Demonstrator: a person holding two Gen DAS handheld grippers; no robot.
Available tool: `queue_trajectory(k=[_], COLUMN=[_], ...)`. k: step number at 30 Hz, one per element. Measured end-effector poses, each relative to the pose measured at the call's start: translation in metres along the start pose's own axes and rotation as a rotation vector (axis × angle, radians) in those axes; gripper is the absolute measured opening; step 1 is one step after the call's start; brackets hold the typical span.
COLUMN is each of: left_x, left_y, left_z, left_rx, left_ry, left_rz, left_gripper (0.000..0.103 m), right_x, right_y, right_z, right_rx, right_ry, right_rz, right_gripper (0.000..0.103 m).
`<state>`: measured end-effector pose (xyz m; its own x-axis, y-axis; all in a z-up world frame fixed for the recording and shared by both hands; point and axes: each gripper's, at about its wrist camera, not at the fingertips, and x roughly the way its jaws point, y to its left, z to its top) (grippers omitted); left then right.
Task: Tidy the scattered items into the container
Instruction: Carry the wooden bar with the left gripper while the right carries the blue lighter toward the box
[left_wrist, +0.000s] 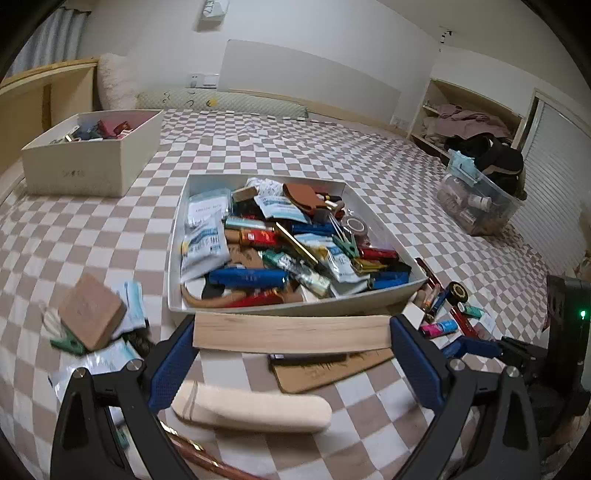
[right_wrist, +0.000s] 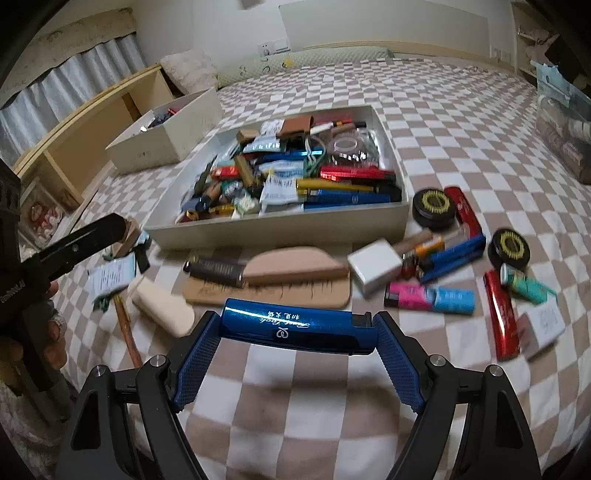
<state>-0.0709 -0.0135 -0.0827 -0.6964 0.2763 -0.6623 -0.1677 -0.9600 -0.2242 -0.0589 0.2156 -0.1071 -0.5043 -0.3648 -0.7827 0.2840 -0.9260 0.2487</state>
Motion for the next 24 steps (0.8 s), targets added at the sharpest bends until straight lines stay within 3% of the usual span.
queue_trajectory(k=[15,24], left_x=[0.037,0.071], left_y=[0.025,0.027], left_z=[0.038,0.056], left_rx=[0.143,0.124], left_ry=[0.056,0.101], left_rz=[-0.018,-0.052], left_gripper=[0.100,0.100], right_x=[0.016,0.025], right_y=[0.000,-0.007], right_z=[0.033,0.043], right_rx=[0.023,0.043], right_ry=[-0.040,-0.038], right_rz=[0.025,0.017], right_gripper=[0.083,0.083])
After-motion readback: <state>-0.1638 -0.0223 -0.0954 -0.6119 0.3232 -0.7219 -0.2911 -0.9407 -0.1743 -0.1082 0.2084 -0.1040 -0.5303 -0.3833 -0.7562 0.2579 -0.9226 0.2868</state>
